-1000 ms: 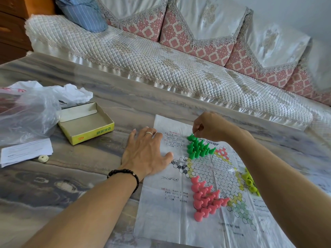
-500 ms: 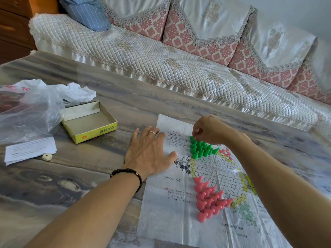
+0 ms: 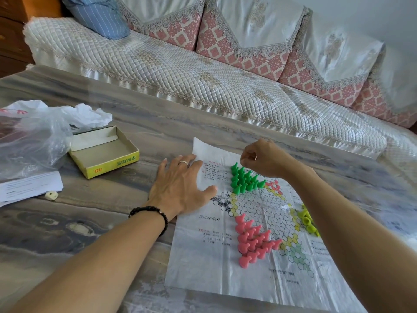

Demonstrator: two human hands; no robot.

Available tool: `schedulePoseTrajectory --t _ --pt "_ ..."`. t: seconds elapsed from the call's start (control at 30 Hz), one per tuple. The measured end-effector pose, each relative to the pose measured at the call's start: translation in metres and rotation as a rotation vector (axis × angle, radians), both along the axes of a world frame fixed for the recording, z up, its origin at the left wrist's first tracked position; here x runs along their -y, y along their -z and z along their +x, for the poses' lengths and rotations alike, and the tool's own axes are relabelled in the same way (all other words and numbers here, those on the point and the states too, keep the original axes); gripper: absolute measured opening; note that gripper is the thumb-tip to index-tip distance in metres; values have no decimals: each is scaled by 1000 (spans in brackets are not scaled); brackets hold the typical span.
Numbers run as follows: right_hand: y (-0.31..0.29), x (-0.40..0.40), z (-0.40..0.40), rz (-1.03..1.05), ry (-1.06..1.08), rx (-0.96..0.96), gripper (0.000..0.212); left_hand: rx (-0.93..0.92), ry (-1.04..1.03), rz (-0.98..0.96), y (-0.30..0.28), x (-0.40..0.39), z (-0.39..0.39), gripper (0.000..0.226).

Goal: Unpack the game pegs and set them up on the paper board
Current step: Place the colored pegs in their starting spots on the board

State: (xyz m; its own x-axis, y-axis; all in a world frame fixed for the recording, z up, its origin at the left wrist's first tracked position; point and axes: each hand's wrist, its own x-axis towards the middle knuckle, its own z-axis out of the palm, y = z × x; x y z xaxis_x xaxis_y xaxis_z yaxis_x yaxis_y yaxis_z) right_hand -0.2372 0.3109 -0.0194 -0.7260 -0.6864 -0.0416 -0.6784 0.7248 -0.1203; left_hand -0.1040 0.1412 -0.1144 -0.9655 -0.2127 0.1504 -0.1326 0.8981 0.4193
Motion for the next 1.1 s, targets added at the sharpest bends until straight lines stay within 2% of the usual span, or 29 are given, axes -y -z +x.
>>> schedulePoseTrajectory --t 0.3,0.43,0.6,0.8,1.1 --pt "0 -40 19 -42 67 6 15 69 48 134 -8 4 4 91" --pt "-4 -59 29 -55 87 8 14 50 118 58 -21 -7 5 75" --pt "-14 -94 39 -107 130 -21 17 -14 281 84 -48 -54 16 72" --pt "-14 -155 36 -118 236 -42 18 112 439 -7 -66 -118 13 60" --pt "12 -183 24 -124 184 12 25 255 399 -147 -64 -158 -17 64"
